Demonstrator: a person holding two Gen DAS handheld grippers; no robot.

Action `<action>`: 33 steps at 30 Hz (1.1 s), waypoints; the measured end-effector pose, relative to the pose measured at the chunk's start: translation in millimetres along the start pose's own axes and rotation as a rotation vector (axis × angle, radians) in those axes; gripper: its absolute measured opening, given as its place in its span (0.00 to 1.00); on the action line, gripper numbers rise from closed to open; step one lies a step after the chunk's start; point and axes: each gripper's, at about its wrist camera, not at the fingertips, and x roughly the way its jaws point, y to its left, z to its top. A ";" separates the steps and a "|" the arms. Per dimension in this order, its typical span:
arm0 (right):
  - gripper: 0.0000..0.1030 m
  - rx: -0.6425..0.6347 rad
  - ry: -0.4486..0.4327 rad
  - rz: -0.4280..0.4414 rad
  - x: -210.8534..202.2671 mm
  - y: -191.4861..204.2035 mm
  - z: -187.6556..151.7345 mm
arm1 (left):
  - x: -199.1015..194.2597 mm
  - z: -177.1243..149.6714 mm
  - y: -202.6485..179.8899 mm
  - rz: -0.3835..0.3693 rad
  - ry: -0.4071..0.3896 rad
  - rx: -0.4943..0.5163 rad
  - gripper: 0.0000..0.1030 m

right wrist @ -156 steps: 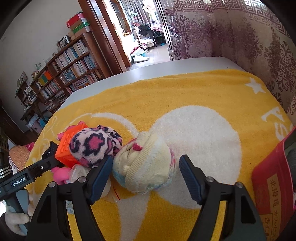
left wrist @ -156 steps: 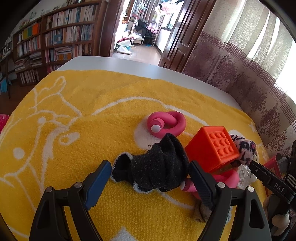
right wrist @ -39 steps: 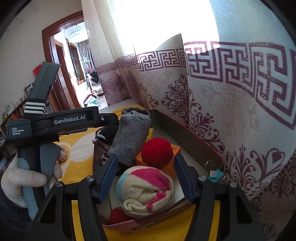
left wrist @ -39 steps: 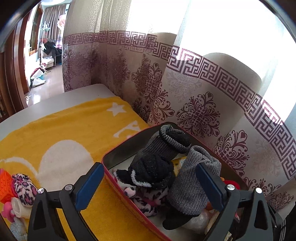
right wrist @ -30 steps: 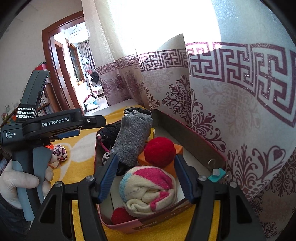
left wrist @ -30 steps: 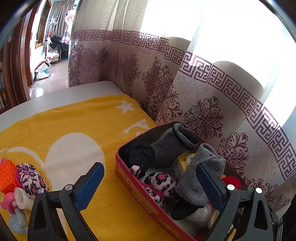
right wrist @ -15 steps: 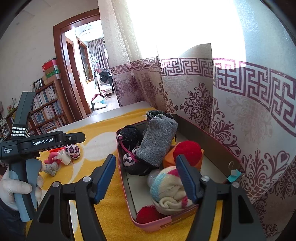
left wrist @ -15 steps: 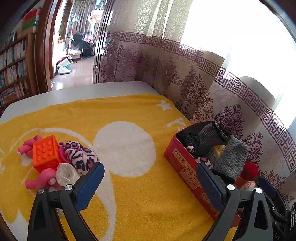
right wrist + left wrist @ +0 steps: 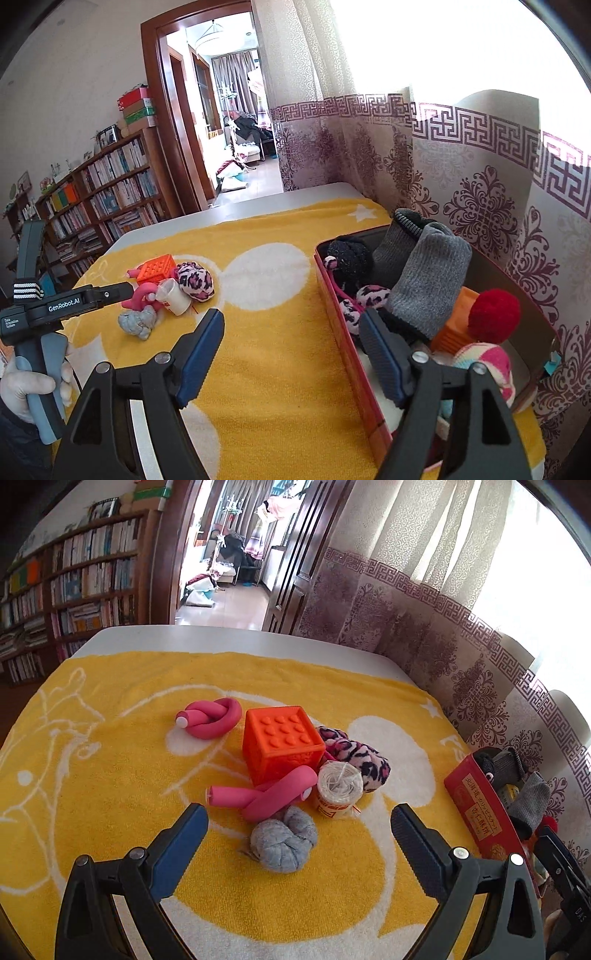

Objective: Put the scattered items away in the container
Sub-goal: 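Withdraw both tools from the tin toward the leopard plush and grey sock ball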

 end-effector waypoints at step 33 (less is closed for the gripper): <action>0.76 -0.078 0.305 0.199 170.8 88.4 32.3 | 28.6 -13.7 31.5 0.030 0.086 -0.059 0.98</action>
